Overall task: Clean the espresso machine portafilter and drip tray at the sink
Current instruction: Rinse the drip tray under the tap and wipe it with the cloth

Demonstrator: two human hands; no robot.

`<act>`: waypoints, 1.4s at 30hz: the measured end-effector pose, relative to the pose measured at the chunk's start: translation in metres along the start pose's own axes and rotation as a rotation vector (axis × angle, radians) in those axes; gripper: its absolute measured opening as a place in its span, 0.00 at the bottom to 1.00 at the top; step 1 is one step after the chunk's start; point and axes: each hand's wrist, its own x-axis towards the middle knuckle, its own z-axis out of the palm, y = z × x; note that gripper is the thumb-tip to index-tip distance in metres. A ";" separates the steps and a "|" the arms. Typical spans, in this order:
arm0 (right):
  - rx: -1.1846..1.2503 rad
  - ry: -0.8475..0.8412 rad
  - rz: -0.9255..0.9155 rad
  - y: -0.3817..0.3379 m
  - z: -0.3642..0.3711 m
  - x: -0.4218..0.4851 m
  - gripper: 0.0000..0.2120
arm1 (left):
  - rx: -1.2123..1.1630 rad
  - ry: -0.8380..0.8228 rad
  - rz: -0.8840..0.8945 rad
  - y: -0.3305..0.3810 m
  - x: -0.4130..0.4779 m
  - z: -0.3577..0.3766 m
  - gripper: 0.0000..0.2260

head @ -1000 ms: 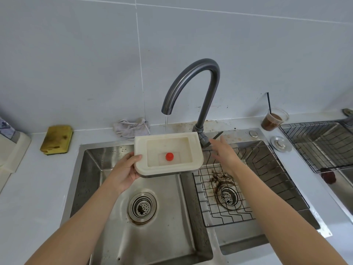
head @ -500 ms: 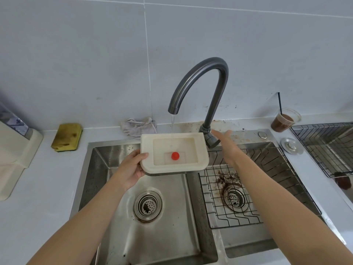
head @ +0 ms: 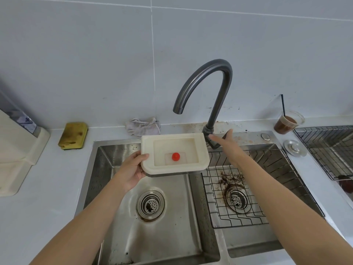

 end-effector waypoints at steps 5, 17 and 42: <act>-0.132 -0.246 -0.047 0.022 0.021 -0.027 0.63 | -0.004 -0.017 0.010 0.006 -0.010 -0.011 0.07; -0.195 -0.361 -0.363 0.044 0.059 -0.044 0.56 | 0.030 0.010 0.042 0.016 -0.033 -0.035 0.17; 0.057 -0.588 -0.164 0.066 0.087 -0.060 0.35 | 0.836 -0.067 0.276 0.034 -0.086 -0.048 0.34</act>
